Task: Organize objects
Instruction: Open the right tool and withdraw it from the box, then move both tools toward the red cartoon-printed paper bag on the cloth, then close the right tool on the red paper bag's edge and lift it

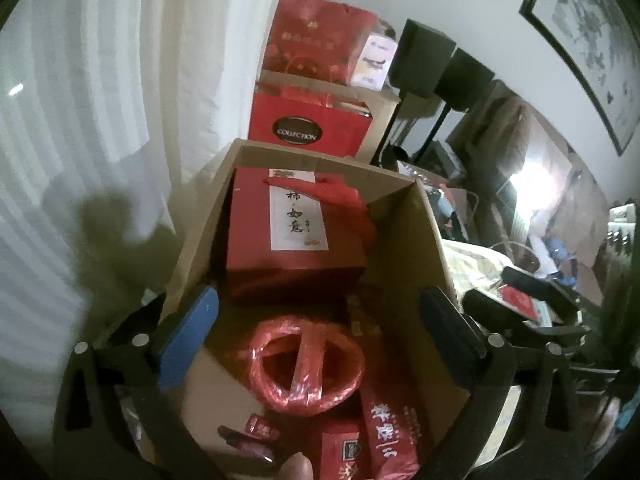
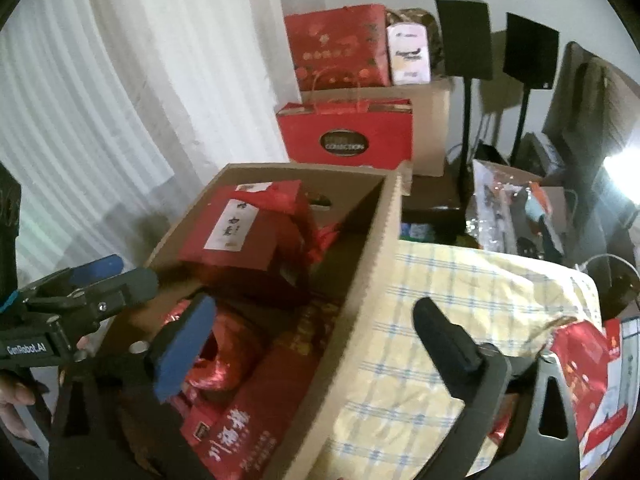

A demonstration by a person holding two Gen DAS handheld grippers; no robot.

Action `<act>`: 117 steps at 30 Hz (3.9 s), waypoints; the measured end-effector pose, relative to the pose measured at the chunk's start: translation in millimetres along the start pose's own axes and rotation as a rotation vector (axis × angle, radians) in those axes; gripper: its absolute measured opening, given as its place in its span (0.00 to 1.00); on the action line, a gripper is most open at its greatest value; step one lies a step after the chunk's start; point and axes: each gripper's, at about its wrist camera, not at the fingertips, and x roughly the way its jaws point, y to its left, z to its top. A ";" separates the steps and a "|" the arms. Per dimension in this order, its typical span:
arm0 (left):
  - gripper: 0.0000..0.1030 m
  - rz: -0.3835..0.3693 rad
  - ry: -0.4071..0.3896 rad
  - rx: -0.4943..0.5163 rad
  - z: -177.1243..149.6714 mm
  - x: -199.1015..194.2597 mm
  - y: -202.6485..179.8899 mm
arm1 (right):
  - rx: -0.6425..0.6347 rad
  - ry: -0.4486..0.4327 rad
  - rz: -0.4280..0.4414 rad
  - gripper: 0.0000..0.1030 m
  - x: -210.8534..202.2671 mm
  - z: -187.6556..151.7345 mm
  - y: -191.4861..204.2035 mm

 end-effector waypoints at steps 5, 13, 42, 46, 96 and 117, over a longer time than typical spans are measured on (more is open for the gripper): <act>0.99 0.043 -0.036 0.040 -12.4 -9.3 -12.1 | -0.003 -0.008 -0.030 0.99 -13.3 -10.7 -6.4; 0.99 0.077 -0.073 0.109 -31.9 -22.2 -34.5 | -0.015 -0.029 -0.062 0.99 -35.0 -26.1 -7.5; 0.99 -0.020 -0.126 0.179 -88.9 -46.6 -118.9 | 0.060 -0.077 -0.193 0.99 -106.6 -93.2 -70.9; 0.99 -0.042 -0.118 0.195 -91.8 -40.3 -136.1 | 0.086 -0.084 -0.216 0.99 -114.2 -101.2 -85.7; 0.98 -0.127 0.096 0.329 -108.9 97.8 -261.4 | 0.363 -0.010 -0.373 0.99 -117.6 -164.4 -242.6; 0.74 -0.193 0.236 0.323 -114.6 156.6 -274.4 | 0.450 0.080 -0.301 0.68 -69.0 -184.1 -269.7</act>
